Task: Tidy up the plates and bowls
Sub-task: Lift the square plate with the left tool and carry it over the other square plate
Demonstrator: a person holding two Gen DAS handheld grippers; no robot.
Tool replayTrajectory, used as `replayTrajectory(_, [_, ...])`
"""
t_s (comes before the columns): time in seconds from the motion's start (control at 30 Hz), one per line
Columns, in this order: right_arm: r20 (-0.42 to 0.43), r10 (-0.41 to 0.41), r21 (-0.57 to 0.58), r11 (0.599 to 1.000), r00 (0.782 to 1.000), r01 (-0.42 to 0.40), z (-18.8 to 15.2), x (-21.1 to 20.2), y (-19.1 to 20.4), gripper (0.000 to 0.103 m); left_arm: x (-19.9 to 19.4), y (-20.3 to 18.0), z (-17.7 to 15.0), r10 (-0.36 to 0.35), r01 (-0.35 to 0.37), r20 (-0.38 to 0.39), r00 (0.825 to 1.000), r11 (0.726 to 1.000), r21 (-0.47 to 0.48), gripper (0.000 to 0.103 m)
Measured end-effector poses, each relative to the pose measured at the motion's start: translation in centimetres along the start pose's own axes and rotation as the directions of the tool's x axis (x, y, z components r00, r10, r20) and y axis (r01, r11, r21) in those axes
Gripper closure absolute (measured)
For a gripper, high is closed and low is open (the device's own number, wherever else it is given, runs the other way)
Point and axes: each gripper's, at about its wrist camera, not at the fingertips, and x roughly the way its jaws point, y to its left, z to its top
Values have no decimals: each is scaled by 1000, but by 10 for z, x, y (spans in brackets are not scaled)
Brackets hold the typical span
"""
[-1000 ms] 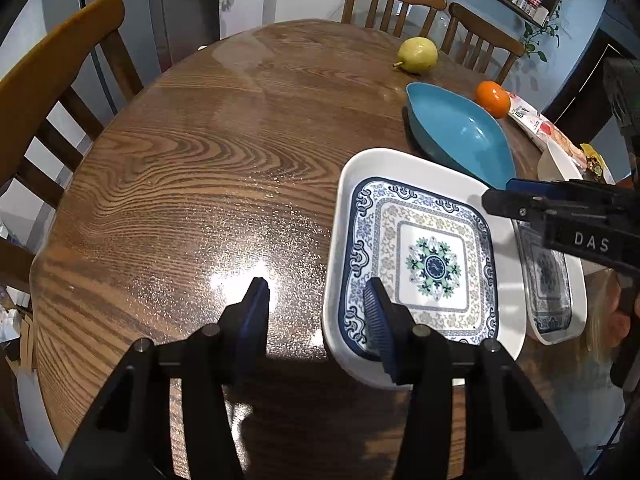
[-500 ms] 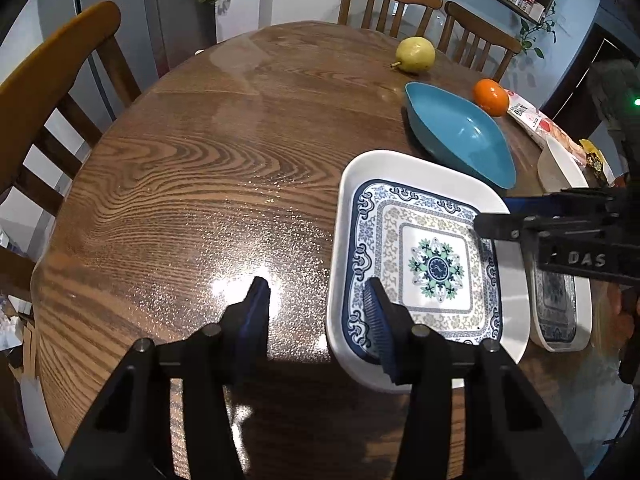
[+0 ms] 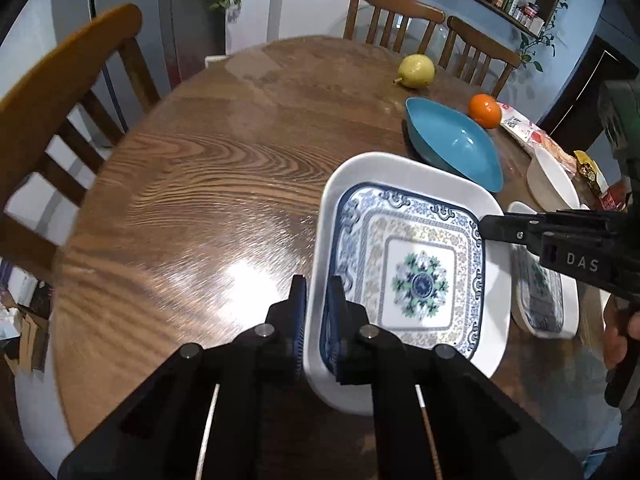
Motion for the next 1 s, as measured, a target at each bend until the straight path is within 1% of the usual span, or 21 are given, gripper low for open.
replayTrajectory(0.03, [5, 18, -9, 1000, 1000, -18, -2, -6, 8, 94, -6, 2, -3, 5, -4, 1, 1000, 1000, -5, 95])
replayTrajectory(0.1, [9, 28, -25, 999, 1000, -28, -6, -12, 20, 94, -16, 8, -10, 23, -23, -2, 1000, 1000, -20, 95])
replayTrajectory(0.2, [-11, 66, -23, 998, 998, -66, -15, -15, 35, 94, -27, 18, -26, 39, -40, -16, 999, 998, -39, 95])
replayTrajectory(0.3, [-42, 89, -33, 995, 995, -90, -31, -16, 45, 94, -31, 24, -42, 40, -42, -45, 998, 998, -44, 95])
replayTrajectory(0.4, [-72, 131, -24, 991, 989, -133, -44, -13, 53, 94, -32, 29, -55, 51, -54, -61, 997, 997, -52, 95])
replayTrajectory(0.47, [-59, 135, -12, 991, 989, -136, -50, -11, 55, 93, -34, 33, -59, 58, -62, -58, 997, 995, -76, 93])
replayTrajectory(0.5, [-50, 122, -16, 992, 991, -123, -52, -11, 57, 92, -36, 35, -59, 68, -72, -54, 996, 994, -84, 90])
replayTrajectory(0.53, [-27, 99, -17, 995, 995, -99, -56, -16, 58, 91, -38, 36, -59, 80, -85, -48, 996, 992, -91, 74])
replayTrajectory(0.57, [-9, 90, -15, 996, 996, -90, -58, -21, 57, 91, -42, 38, -58, 92, -95, -36, 995, 990, -100, 49])
replayTrajectory(0.6, [10, 95, -6, 995, 995, -95, -60, -27, 55, 91, -46, 38, -56, 98, -100, -18, 995, 989, -109, 40])
replayTrajectory(0.63, [34, 111, 16, 994, 993, -111, -65, -36, 49, 91, -51, 39, -57, 98, -98, -4, 995, 989, -111, 35])
replayTrajectory(0.7, [66, 109, 54, 992, 992, -112, -72, -50, 35, 89, -57, 33, -55, 85, -83, 15, 996, 991, -109, 35])
replayTrajectory(0.73, [91, 93, 81, 992, 992, -100, -78, -61, 25, 87, -58, 29, -53, 71, -69, 19, 997, 992, -105, 35])
replayTrajectory(0.77, [108, 81, 103, 990, 991, -92, -83, -69, 17, 80, -58, 22, -52, 51, -49, 21, 998, 994, -99, 35])
replayTrajectory(0.8, [128, 69, 134, 987, 989, -86, -89, -78, 6, 69, -58, 13, -51, 30, -28, 21, 999, 996, -85, 35])
replayTrajectory(0.83, [145, 57, 161, 984, 988, -80, -96, -84, -3, 62, -58, 5, -50, 17, -15, 22, 1000, 997, -72, 34])
replayTrajectory(0.87, [160, 43, 188, 979, 986, -73, -100, -91, -11, 51, -57, -7, -48, -3, 4, 23, 1000, 999, -50, 34])
replayTrajectory(0.9, [176, 29, 212, 975, 984, -66, -106, -98, -18, 49, -56, -18, -47, -23, 23, 22, 1000, 999, -29, 33])
replayTrajectory(0.97, [205, 5, 253, 966, 979, -58, -119, -111, -32, 49, -51, -48, -41, -75, 75, 14, 997, 997, 20, 33])
replayTrajectory(1.0, [213, 1, 263, 963, 977, -58, -125, -114, -35, 49, -49, -57, -40, -89, 88, 13, 996, 995, 38, 33])
